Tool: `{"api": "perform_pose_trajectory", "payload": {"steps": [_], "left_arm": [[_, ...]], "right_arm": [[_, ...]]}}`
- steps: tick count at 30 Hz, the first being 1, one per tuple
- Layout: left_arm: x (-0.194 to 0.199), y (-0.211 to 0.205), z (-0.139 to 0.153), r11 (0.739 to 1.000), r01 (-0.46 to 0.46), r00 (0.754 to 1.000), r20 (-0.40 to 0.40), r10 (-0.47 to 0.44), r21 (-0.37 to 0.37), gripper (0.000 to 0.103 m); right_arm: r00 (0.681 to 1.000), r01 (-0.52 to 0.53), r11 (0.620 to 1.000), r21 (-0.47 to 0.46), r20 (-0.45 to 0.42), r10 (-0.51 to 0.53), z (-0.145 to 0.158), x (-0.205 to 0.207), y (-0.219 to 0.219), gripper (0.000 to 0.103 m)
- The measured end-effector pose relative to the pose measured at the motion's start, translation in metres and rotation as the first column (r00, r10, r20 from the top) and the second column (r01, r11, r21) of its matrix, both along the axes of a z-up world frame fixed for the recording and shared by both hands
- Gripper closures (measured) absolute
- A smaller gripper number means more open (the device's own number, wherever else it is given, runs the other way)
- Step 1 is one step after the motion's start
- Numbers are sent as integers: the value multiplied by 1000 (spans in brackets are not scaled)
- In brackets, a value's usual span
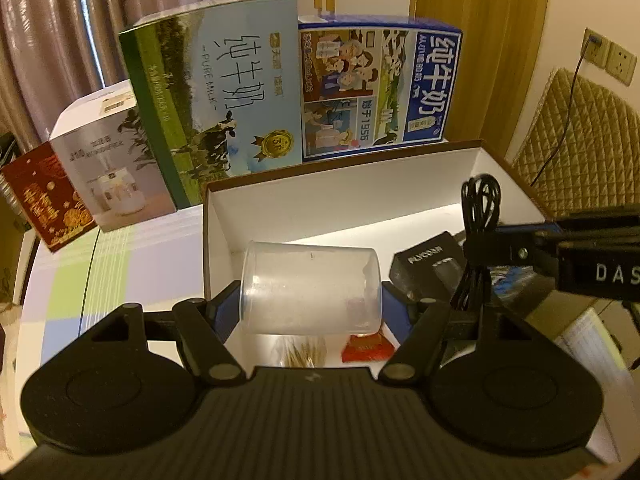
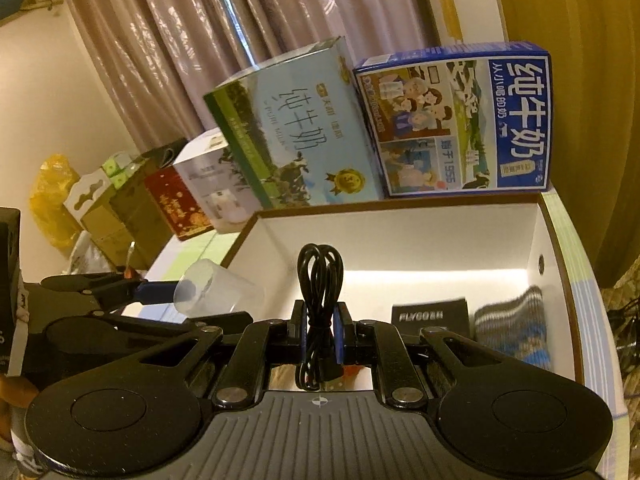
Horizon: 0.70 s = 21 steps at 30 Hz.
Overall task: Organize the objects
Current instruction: 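Open the left tool to drop the cup while the right tool lowers and releases the cable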
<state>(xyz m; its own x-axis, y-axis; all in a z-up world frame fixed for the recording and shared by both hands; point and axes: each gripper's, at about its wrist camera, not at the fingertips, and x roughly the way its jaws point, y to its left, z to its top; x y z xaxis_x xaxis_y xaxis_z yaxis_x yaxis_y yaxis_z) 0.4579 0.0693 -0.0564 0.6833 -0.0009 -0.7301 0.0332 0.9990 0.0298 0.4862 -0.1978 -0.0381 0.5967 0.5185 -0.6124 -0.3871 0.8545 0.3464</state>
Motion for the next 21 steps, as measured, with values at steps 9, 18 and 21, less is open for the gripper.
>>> {"api": "perform_pose_trajectory", "payload": {"steps": [9, 18, 21], "left_arm": [[42, 7, -29, 1000, 13, 998, -66, -13, 7, 35], [66, 8, -55, 1000, 27, 993, -114, -26, 6, 34], [69, 8, -60, 1000, 25, 993, -120, -24, 12, 35]], "right_arm": [[999, 30, 999, -26, -38, -31, -26, 44, 10, 93], [997, 42, 998, -47, -68, -45, -47, 61, 14, 93], [996, 40, 998, -55, -73, -44, -51, 65, 15, 93]]}}
